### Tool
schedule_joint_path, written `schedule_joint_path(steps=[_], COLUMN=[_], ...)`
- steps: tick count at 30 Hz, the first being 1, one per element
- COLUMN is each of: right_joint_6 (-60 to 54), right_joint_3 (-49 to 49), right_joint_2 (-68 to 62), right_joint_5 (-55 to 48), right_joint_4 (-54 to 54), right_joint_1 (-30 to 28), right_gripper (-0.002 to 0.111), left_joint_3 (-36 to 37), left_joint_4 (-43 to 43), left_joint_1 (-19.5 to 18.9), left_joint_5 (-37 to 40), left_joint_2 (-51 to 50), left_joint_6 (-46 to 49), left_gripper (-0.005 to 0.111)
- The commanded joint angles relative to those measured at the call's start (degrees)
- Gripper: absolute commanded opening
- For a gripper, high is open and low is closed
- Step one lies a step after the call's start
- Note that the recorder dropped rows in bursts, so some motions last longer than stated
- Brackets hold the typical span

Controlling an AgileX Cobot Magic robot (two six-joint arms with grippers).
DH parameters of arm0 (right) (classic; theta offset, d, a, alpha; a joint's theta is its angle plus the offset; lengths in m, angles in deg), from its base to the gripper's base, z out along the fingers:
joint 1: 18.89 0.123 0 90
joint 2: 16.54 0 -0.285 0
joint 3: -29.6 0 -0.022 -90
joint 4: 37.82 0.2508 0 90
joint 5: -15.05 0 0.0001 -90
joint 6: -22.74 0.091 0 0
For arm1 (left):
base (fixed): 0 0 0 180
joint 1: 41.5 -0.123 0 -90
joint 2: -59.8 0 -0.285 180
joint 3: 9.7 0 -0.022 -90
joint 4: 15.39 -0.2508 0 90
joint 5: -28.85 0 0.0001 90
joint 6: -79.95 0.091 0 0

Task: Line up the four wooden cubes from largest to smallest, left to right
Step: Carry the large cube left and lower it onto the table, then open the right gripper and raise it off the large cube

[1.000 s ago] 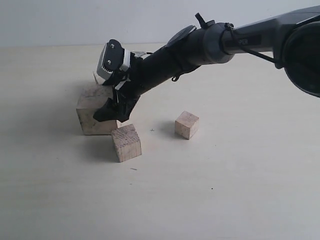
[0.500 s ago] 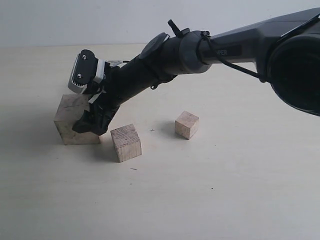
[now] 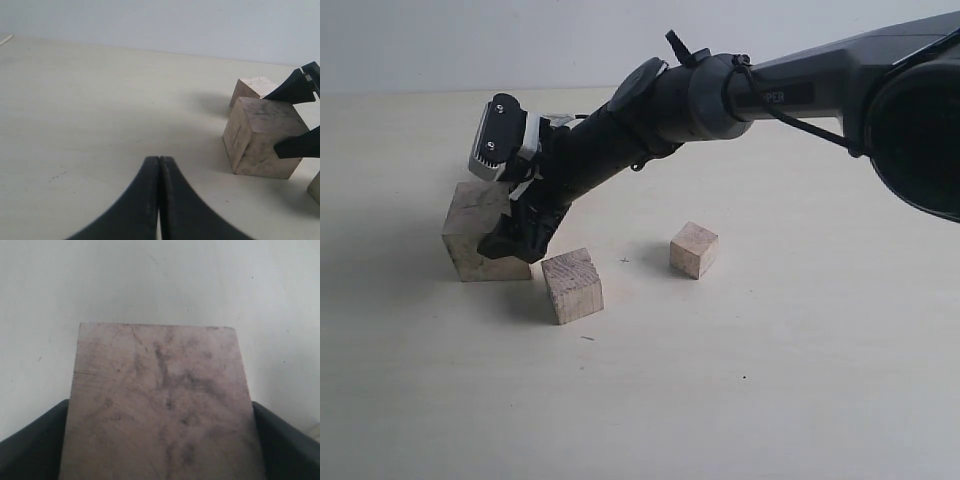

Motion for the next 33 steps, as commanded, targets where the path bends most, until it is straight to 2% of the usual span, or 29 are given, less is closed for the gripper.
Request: schedule_joint_path(steps=[1, 6, 10, 13, 16, 25, 33], right_joint_6=[-2.34, -6.25, -5.13, 0.08, 3.38, 3.27, 3.38], right_joint_3=[0.18, 0.18, 0.18, 0.18, 0.18, 0.18, 0.18], right_joint_2=[-0.02, -0.02, -0.02, -0.02, -0.02, 0.2, 2.5], right_joint_5=[-1.03, -5.17, -3.95, 0.08, 2.78, 1.53, 2.74], right_joint_4=[-3.12, -3.64, -3.64, -3.64, -3.91, -3.91, -3.21], right_joint_1=[-0.41, -0.41, -0.41, -0.41, -0.41, -0.41, -0.41], right_gripper=[0.004, 0.019, 0.042, 0.055, 0.061, 0.063, 0.096], left_joint_3=[-0.03, -0.03, -0.03, -0.03, -0.03, -0.03, -0.03], left_joint_4=[0.33, 0.33, 0.33, 0.33, 0.33, 0.33, 0.33], left_joint_1=[0.34, 0.34, 0.34, 0.34, 0.34, 0.34, 0.34], left_joint_5=[-0.64, -0.64, -0.64, -0.64, -0.64, -0.64, -0.64], left_joint_2=[0.29, 0.29, 0.29, 0.29, 0.29, 0.29, 0.29], left_joint_6=[0.18, 0.18, 0.18, 0.18, 0.18, 0.18, 0.18], left_gripper=[0.0, 0.0, 0.0, 0.0, 0.0, 0.0, 0.0])
